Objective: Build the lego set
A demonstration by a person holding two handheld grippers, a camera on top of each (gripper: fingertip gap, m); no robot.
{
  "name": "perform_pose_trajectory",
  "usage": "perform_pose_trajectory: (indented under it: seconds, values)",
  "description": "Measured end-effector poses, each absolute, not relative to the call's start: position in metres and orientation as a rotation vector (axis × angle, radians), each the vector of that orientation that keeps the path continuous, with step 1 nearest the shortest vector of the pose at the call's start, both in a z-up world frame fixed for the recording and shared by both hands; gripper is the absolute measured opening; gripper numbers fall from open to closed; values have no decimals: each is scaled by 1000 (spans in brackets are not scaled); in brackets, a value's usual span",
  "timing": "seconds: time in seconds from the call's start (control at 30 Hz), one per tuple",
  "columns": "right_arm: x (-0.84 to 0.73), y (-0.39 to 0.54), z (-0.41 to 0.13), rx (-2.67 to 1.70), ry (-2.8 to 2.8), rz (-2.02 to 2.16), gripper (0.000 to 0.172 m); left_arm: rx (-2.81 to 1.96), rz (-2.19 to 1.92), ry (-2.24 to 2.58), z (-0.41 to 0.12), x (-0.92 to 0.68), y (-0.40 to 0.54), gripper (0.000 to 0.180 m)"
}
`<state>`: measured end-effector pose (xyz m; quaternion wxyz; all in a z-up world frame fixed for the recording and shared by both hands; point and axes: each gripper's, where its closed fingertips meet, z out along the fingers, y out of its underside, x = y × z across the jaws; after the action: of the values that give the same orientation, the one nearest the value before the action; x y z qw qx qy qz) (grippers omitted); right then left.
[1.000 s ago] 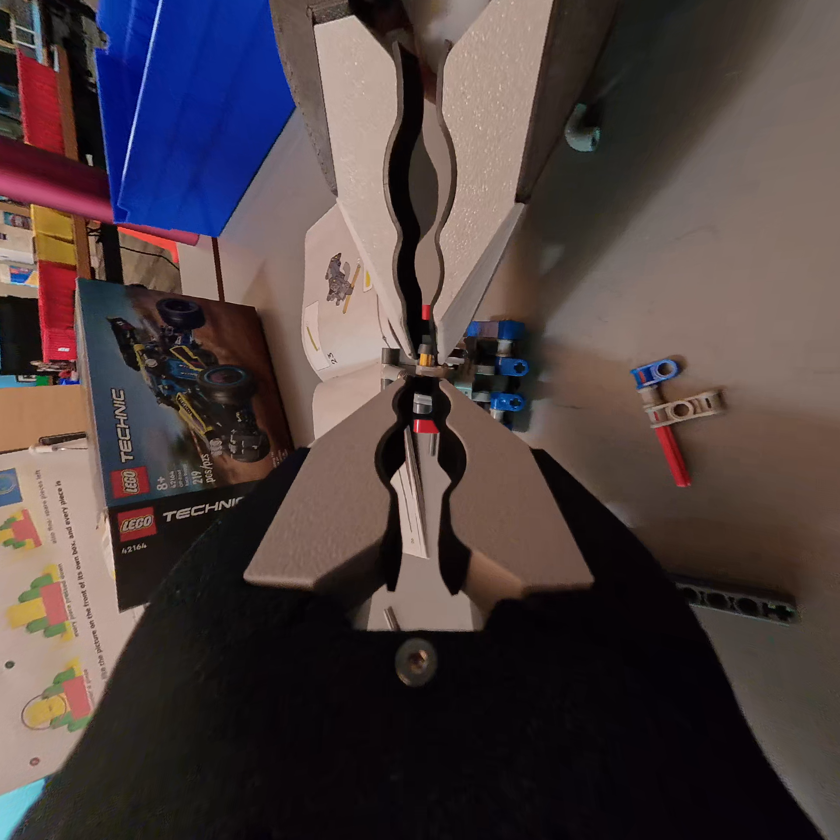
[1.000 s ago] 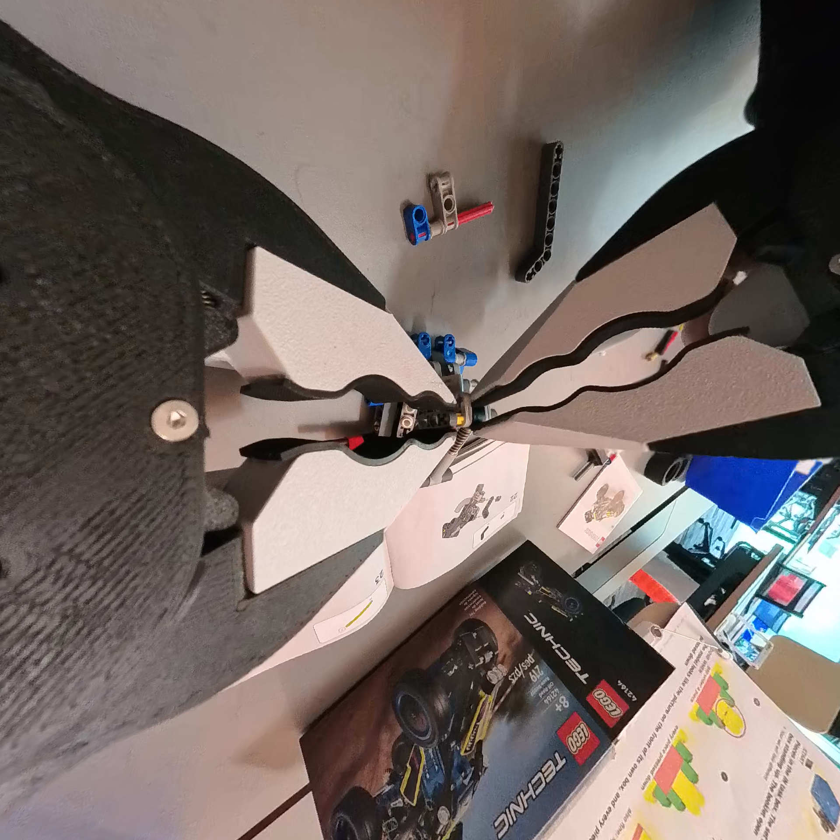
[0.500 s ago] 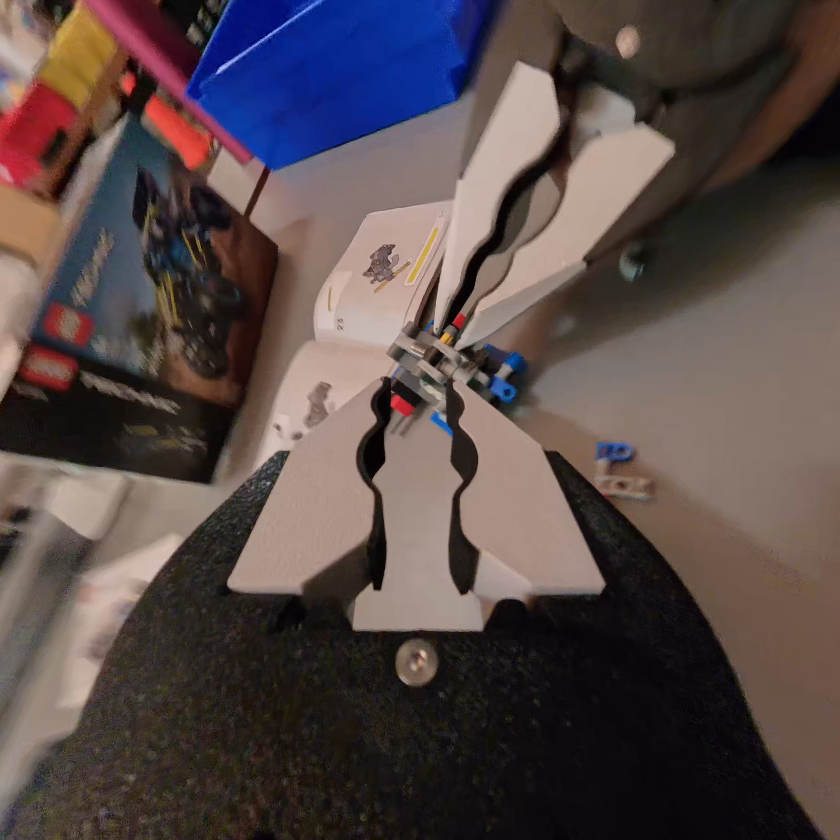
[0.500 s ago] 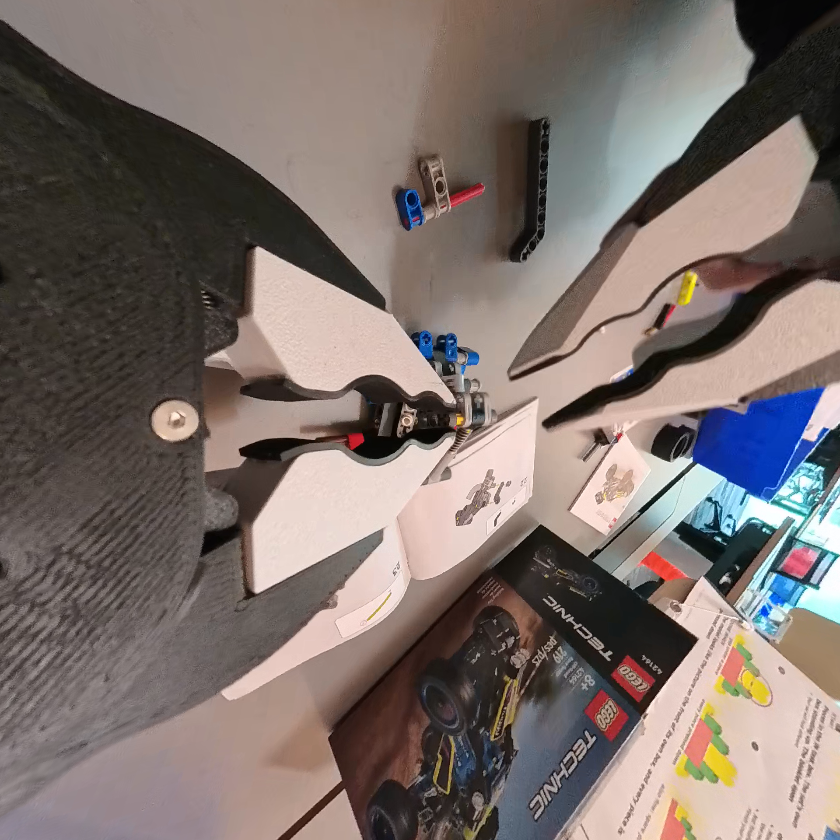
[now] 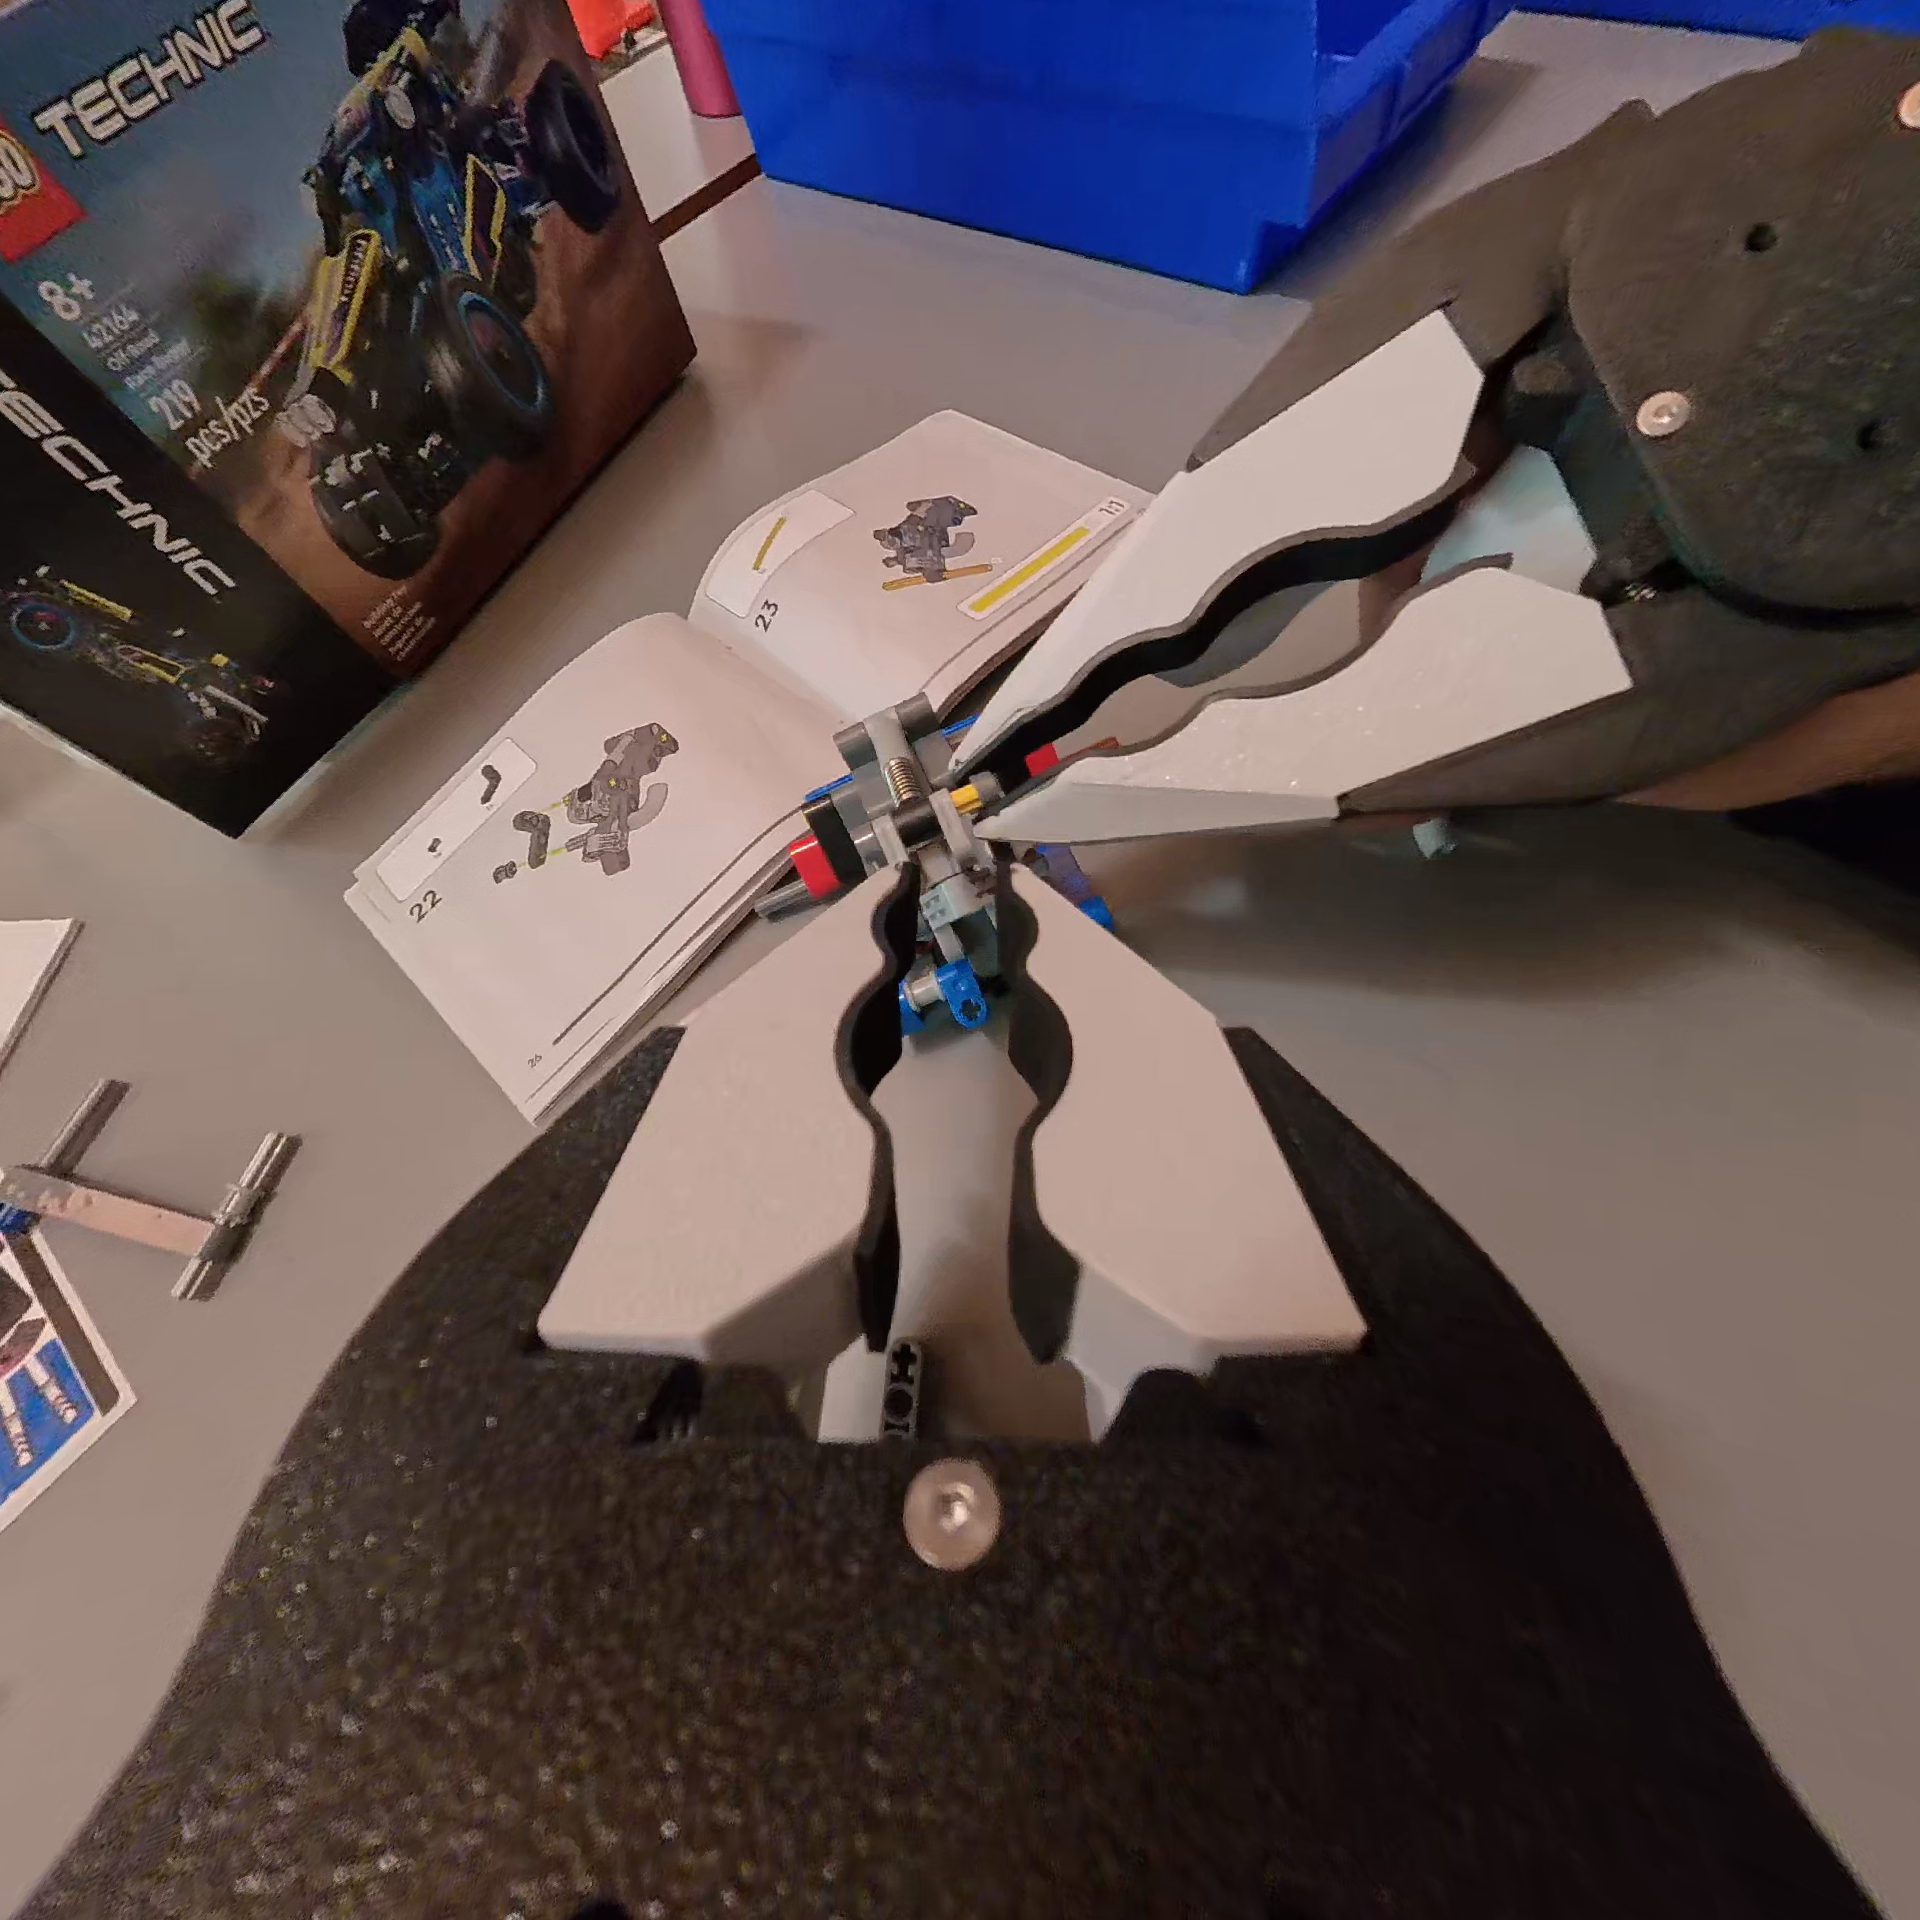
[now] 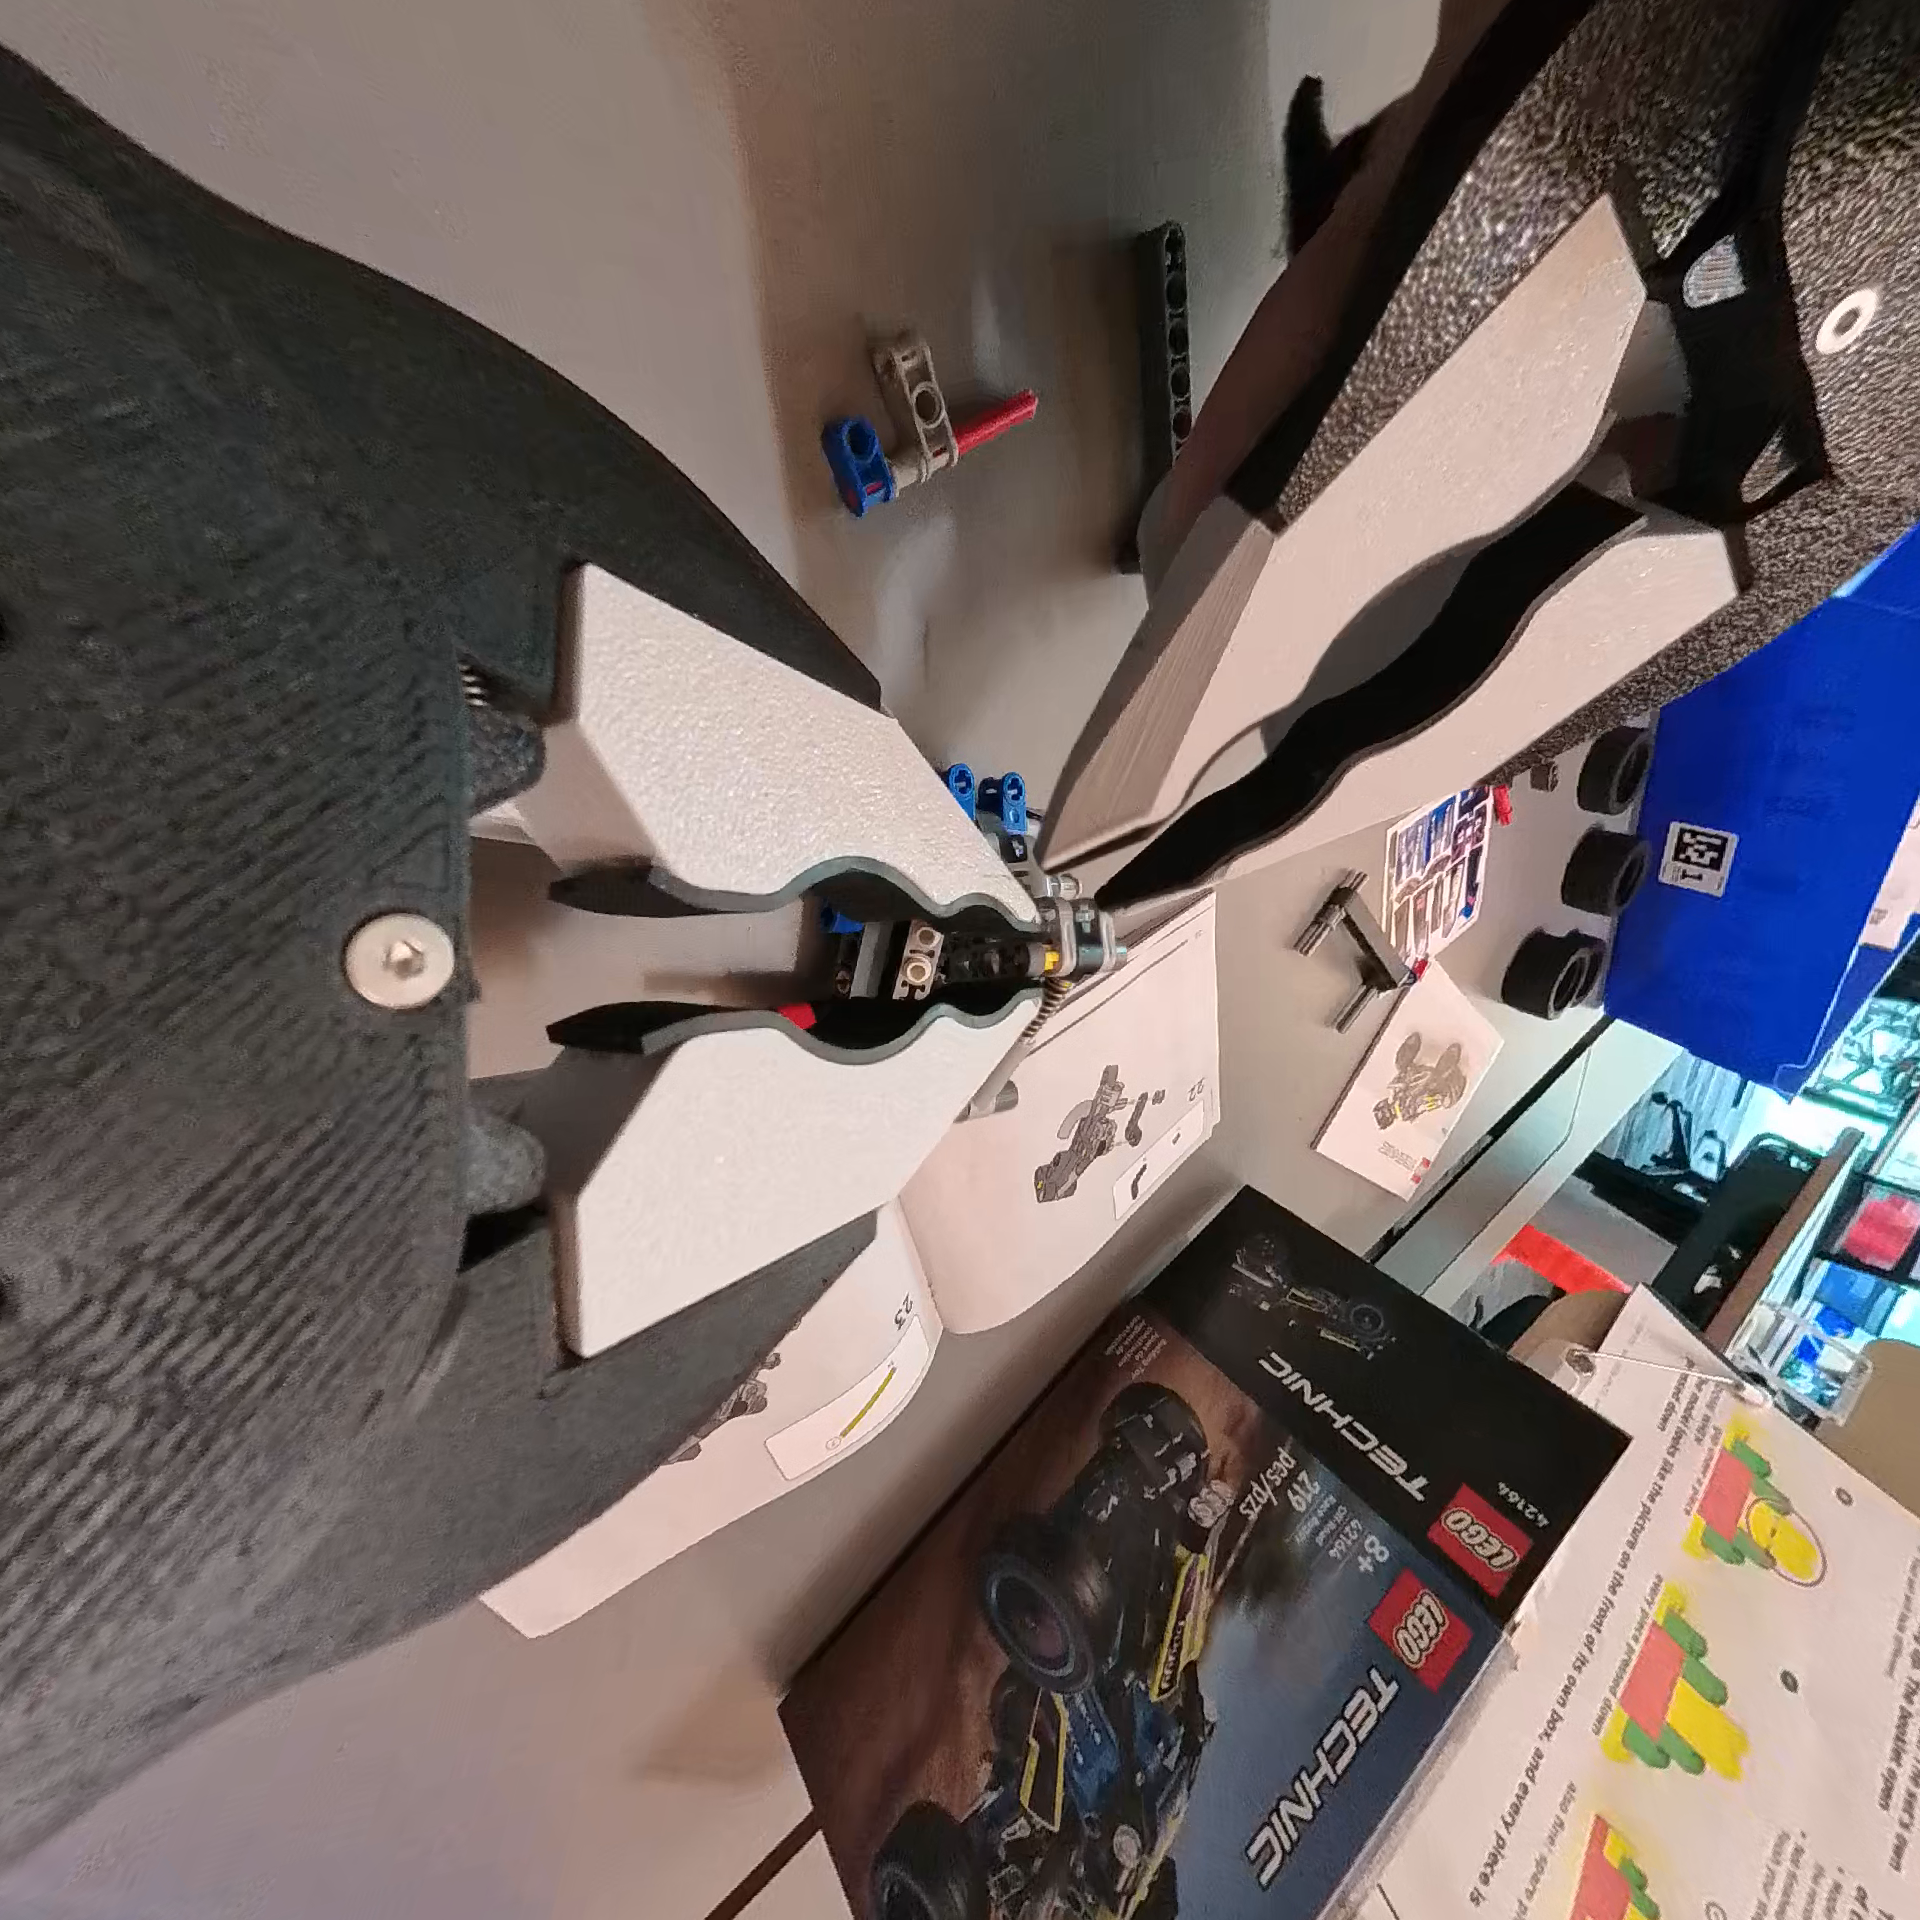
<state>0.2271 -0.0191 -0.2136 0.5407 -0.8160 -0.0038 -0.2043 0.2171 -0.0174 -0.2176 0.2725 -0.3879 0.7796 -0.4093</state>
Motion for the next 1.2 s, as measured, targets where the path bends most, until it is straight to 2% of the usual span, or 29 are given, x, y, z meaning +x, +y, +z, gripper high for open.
perform_pose_trajectory:
  seconds: [0.17, 0.33, 0.47, 0.6, 1.03, 1.2]
  values:
    - [226, -19, -214, -1942, -17, -491, 4, -1077, -1084, 2032, -215, 220, -15, 19]
    - [216, -19, -214, -1939, -71, -378, 5, -1078, -1085, 1981, -212, 226, -12, 7]
    - [210, -29, -206, -1888, -84, -231, 13, -1100, -1050, 1991, -219, 226, -5, 8]
    - [225, -47, -219, -1988, -53, -285, 17, -1123, -1051, 1992, -222, 224, 1, 8]
    - [215, -40, -219, -2034, -19, -221, 19, -1033, -1161, 2089, -219, 214, -10, 13]
    - [209, -33, -219, -2019, 13, -244, 14, -960, -1183, 2112, -218, 210, -21, 16]
